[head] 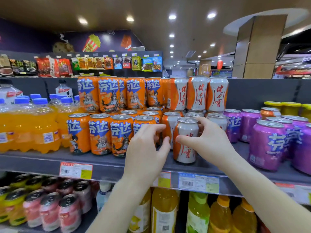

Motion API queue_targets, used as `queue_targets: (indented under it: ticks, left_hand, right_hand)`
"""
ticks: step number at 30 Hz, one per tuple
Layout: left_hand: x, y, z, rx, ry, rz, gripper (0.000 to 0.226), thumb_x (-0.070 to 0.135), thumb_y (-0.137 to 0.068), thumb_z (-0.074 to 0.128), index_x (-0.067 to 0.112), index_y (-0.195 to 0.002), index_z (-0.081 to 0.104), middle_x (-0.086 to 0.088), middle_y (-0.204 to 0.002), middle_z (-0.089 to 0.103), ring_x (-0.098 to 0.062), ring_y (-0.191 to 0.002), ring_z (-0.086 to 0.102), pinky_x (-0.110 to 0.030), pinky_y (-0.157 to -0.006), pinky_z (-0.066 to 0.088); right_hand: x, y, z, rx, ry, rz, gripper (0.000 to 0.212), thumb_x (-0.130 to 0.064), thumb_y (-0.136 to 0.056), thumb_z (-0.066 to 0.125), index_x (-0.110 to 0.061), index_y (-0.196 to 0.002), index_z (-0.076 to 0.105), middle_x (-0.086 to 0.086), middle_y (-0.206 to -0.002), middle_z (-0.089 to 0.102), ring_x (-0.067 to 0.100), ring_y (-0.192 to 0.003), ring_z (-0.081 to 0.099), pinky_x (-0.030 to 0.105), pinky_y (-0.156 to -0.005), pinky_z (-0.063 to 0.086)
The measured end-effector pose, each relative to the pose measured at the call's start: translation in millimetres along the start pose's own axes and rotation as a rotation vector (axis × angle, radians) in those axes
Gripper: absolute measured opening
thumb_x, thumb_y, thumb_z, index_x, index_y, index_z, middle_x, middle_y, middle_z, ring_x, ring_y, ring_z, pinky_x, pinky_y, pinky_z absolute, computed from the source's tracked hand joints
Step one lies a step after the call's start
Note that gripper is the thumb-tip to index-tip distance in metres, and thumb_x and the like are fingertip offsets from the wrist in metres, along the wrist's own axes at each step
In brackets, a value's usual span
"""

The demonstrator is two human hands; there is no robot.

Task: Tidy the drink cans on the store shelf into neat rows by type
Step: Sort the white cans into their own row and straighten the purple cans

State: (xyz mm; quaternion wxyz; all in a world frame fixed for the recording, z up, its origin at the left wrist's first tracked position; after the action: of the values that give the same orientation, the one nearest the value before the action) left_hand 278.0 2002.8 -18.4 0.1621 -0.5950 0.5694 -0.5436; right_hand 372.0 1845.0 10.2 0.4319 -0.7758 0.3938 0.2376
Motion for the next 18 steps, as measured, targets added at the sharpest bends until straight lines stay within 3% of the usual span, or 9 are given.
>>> queue_targets:
  ticks: [4, 8, 10, 13, 18]
  left_hand:
    - [12, -29, -11, -0.005, -0.087, 0.160, 0.018, 0.023, -0.089, 0.068, 0.025, -0.106, 0.073, 0.013, -0.096, 0.069, -0.009, -0.084, 0.059, -0.032, -0.076, 0.054]
    - [23, -69, -7, -0.227, -0.392, 0.261, 0.030, 0.039, -0.091, 0.064, 0.031, -0.120, 0.067, 0.009, -0.112, 0.068, -0.017, -0.105, 0.058, -0.040, -0.093, 0.048]
    - [24, -86, 2, -0.387, -0.565, 0.247, 0.043, 0.048, -0.092, 0.062, 0.032, -0.132, 0.059, 0.005, -0.124, 0.064, -0.022, -0.116, 0.056, -0.044, -0.101, 0.044]
    - [17, -103, 13, -0.584, -0.618, 0.220, 0.055, 0.054, -0.091, 0.063, 0.030, -0.140, 0.052, 0.003, -0.134, 0.061, -0.023, -0.123, 0.055, -0.049, -0.105, 0.040]
    - [11, -123, 16, -0.734, -0.545, 0.162, 0.062, 0.061, -0.086, 0.067, 0.030, -0.139, 0.055, 0.004, -0.140, 0.057, -0.021, -0.126, 0.054, -0.046, -0.104, 0.047]
  right_hand:
    - [7, 6, -5, 0.085, -0.003, 0.047, 0.074, -0.044, -0.070, 0.088, -0.026, -0.131, 0.051, -0.013, -0.113, 0.064, 0.004, -0.100, 0.061, 0.010, -0.066, 0.044]
    - [10, 12, -5, 0.093, 0.009, 0.060, 0.076, -0.046, -0.071, 0.087, -0.026, -0.133, 0.048, -0.012, -0.117, 0.063, 0.004, -0.100, 0.059, 0.010, -0.068, 0.042]
    - [10, 17, -1, 0.075, 0.019, 0.041, 0.082, -0.041, -0.073, 0.087, -0.028, -0.140, 0.042, -0.015, -0.116, 0.058, 0.002, -0.099, 0.055, 0.010, -0.075, 0.044]
    - [11, 23, 3, 0.095, 0.027, 0.034, 0.091, -0.040, -0.073, 0.086, -0.028, -0.148, 0.036, -0.010, -0.127, 0.059, 0.007, -0.111, 0.057, 0.025, -0.091, 0.051]
    - [13, 23, 6, 0.091, 0.001, 0.067, 0.076, -0.039, -0.072, 0.088, -0.024, -0.135, 0.048, -0.010, -0.117, 0.063, 0.003, -0.097, 0.056, 0.008, -0.067, 0.041]
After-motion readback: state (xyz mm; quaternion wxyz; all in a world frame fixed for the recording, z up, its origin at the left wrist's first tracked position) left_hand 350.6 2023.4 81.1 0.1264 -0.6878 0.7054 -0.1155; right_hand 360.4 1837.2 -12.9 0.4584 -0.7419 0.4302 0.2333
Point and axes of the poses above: each hand's wrist, its own y-axis away from the middle knuckle, its own z-axis out of the palm, x = y × z, the point moved 2 cm from there along -y, towards the middle knuckle
